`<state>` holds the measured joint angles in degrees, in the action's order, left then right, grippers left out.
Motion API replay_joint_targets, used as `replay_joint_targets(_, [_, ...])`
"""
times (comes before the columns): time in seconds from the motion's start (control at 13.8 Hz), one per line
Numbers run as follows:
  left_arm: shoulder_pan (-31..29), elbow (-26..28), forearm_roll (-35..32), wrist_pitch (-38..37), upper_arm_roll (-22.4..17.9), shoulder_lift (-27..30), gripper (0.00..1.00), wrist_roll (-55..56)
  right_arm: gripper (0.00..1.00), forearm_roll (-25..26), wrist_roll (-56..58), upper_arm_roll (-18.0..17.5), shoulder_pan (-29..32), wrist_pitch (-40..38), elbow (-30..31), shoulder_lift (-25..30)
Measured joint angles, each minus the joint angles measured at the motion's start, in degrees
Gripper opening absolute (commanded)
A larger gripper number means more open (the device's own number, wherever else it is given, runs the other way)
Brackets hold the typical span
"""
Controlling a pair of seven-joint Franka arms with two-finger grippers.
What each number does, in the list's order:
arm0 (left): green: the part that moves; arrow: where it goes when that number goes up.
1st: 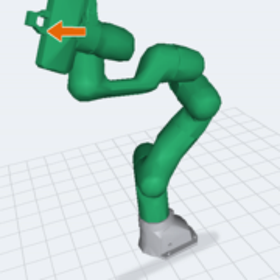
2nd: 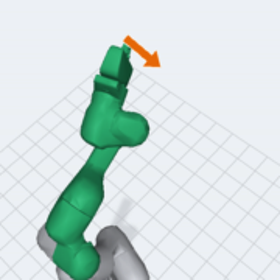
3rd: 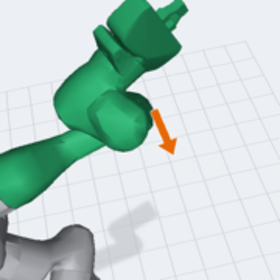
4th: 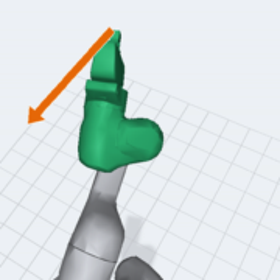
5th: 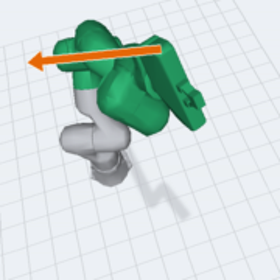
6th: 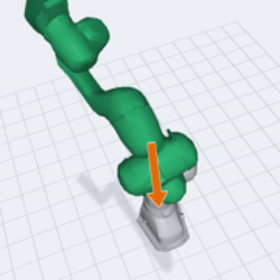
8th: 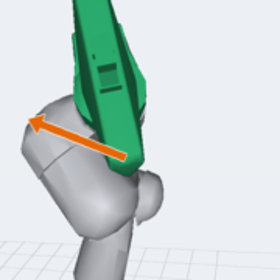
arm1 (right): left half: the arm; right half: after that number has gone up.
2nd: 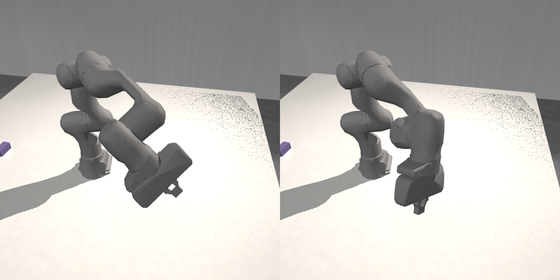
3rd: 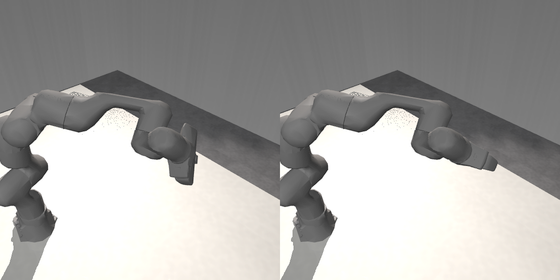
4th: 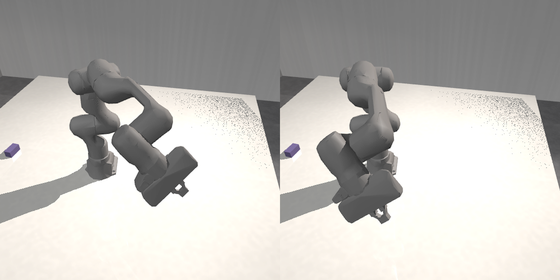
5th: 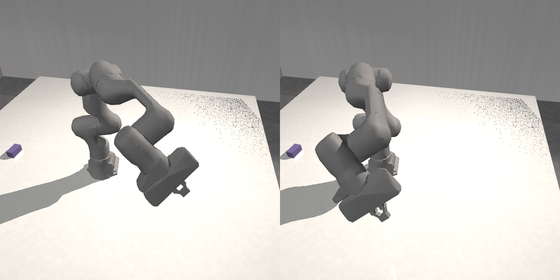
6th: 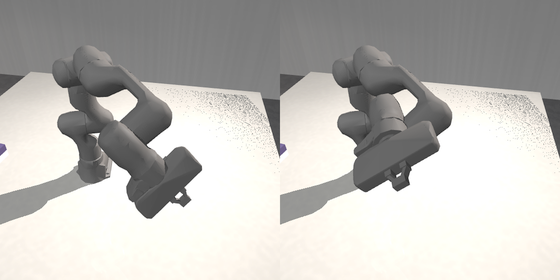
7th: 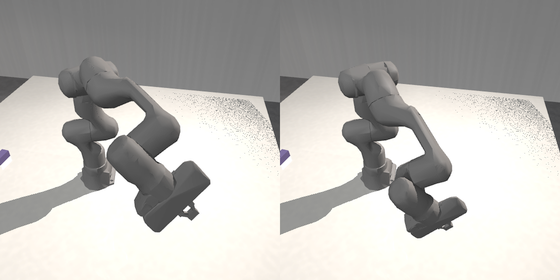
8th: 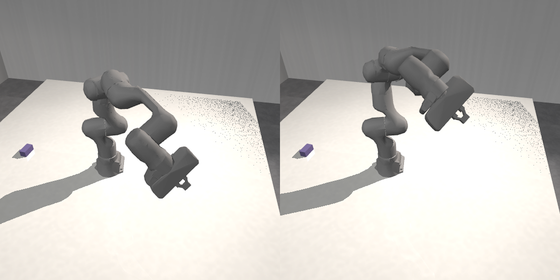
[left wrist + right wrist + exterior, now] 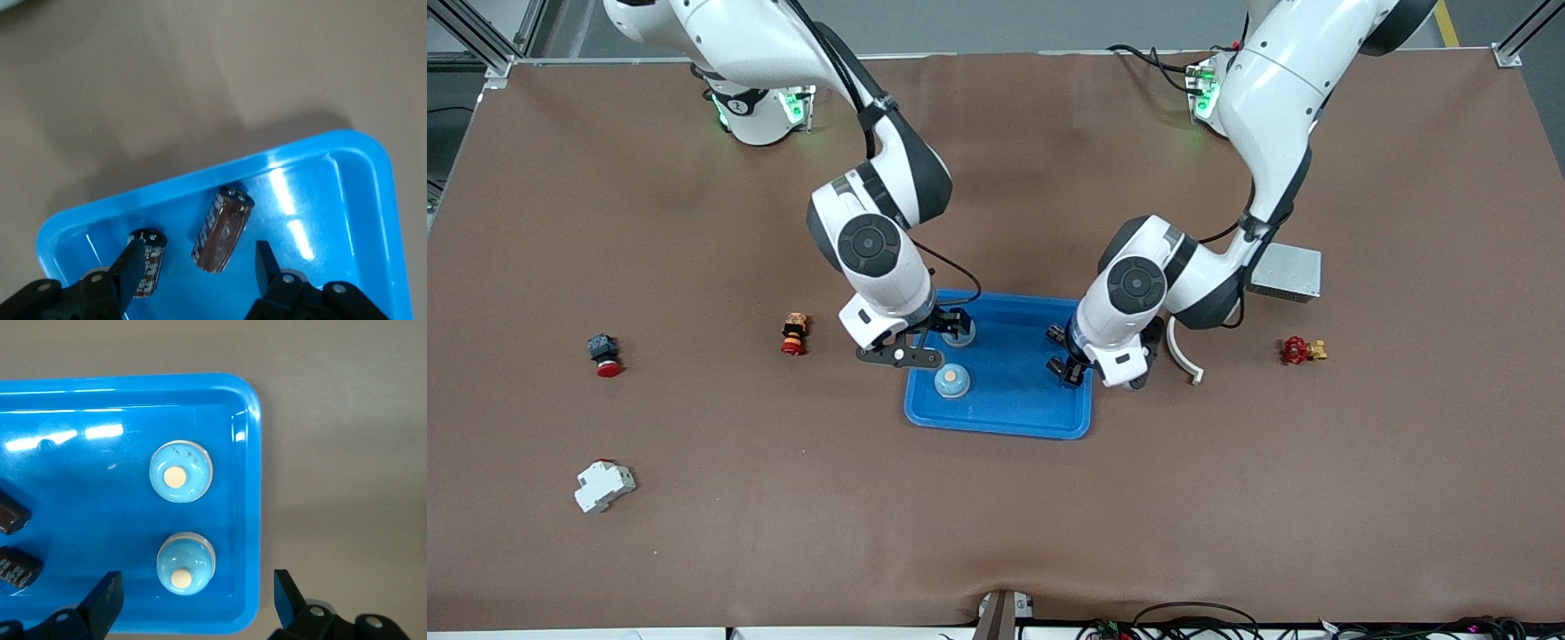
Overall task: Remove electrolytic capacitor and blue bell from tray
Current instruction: 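Grasp a brown capacitor with the left gripper while the right gripper grasps a bell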
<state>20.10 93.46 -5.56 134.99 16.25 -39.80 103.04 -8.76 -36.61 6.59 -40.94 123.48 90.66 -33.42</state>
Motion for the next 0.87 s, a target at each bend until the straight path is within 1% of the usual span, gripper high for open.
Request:
replay_joint_targets(0.07, [0.4,0.0,0.0,0.7,0.0,-0.4,0.67,0.0,1.00,0.0,0.0,0.0,-0.4,0.7,0.0,-0.8])
replay_joint_targets(0.14, [0.7,0.0,-0.1,1.7,-0.1,-0.6,0.62,0.0,1.00,0.0,0.0,0.0,-0.7,1.2,0.0,-1.5])
replay_joint_targets(0.22, [0.9,0.0,-0.5,2.6,-0.1,-0.9,0.61,-0.1,1.00,0.0,0.1,0.0,-0.9,1.7,0.0,-2.2])
replay_joint_targets(0.51, [0.9,-0.4,-6.8,3.8,-0.2,-2.4,0.60,-0.1,1.00,0.8,0.2,0.0,-1.3,2.3,0.0,-4.0])
replay_joint_targets(0.72, [0.9,-1.2,-8.6,4.7,-0.2,-4.9,0.54,-0.1,1.00,0.9,0.3,0.0,-2.1,2.5,0.0,-5.0])
replay_joint_targets(0.8, [1.0,-1.6,-9.1,5.3,-0.2,-5.8,0.48,-0.1,1.00,0.9,0.3,0.0,-2.3,2.5,0.0,-5.3])
replay_joint_targets(0.87, [1.0,-2.0,-9.2,6.2,-0.2,-6.7,0.27,-0.1,1.00,0.9,0.3,0.0,-2.6,2.8,0.0,-5.6])
